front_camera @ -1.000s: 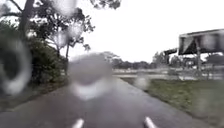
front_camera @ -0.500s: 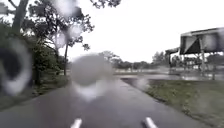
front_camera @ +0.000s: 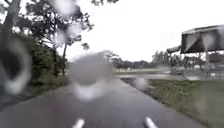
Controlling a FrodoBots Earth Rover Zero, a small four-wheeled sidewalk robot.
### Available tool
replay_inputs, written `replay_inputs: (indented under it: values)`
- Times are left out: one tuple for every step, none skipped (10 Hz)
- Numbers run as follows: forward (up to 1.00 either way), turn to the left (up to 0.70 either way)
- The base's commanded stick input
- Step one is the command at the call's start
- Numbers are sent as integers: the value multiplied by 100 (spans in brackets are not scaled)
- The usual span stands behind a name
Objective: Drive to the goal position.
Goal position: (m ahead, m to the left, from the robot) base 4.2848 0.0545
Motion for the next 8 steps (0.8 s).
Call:
replay_inputs:
  values:
    - [70, 30]
    - [70, 35]
    - [70, 35]
    - [70, 35]
    - [70, 35]
    - [70, 30]
    - [70, 14]
    - [70, 0]
